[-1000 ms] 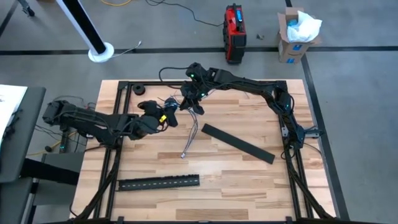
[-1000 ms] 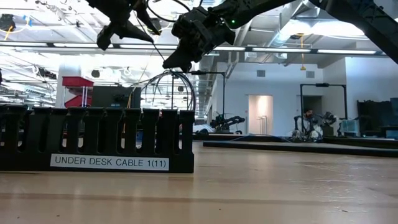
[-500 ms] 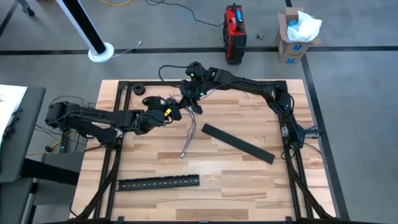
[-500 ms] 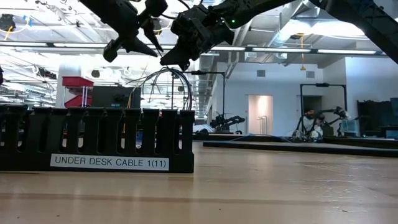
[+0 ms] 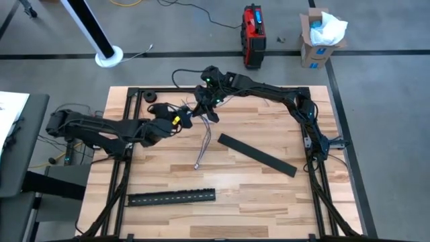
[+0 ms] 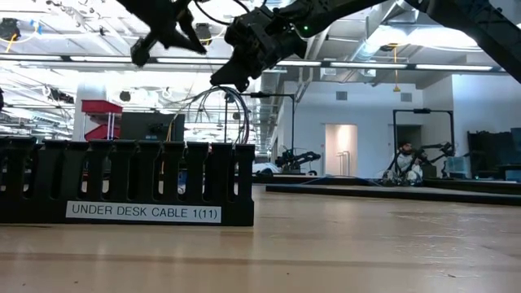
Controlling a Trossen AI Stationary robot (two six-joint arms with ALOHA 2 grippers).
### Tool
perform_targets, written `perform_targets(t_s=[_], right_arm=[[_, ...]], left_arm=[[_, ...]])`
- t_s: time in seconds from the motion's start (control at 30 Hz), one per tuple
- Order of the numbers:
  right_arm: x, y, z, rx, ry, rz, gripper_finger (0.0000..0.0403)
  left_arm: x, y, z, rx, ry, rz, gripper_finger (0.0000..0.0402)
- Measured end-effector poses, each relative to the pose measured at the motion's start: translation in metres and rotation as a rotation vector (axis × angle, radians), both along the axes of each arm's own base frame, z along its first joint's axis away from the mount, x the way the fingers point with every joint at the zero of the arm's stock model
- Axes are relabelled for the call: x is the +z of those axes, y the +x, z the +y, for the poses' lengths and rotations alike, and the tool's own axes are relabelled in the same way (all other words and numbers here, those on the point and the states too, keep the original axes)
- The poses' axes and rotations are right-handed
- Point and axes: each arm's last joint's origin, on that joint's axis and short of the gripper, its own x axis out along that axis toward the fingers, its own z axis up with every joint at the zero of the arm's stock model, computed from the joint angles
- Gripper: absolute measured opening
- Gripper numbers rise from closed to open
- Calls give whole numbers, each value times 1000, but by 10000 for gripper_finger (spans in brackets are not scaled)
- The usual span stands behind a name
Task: Ziptie cables
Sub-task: Wrap the cable wires with the black zip tie
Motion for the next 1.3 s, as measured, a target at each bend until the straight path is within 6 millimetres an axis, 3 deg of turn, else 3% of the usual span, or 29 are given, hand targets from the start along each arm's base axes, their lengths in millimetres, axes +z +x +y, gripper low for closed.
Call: perform_targets(t_s=[0.37,0.6,0.77,1.0,1.1,1.3], right_arm=[[8,1,0,5,-14,-48,9],[12,2,-4,-26,5,-80,8],[10,5,-5,-53,35,-89,8],[5,2,-15,-182,94,-22,8],[9,-5,-20,-220,90,13,8],[35,-27,-29,-348,82,28,8]], left_arm=[[79,-34,8,26,162,72,0],[104,-61,10,51,178,129,0],[99,-66,10,47,125,136,0],[61,-49,3,15,82,337,0],[59,-56,-1,-29,98,399,0],[58,-81,-6,-93,57,456,0]])
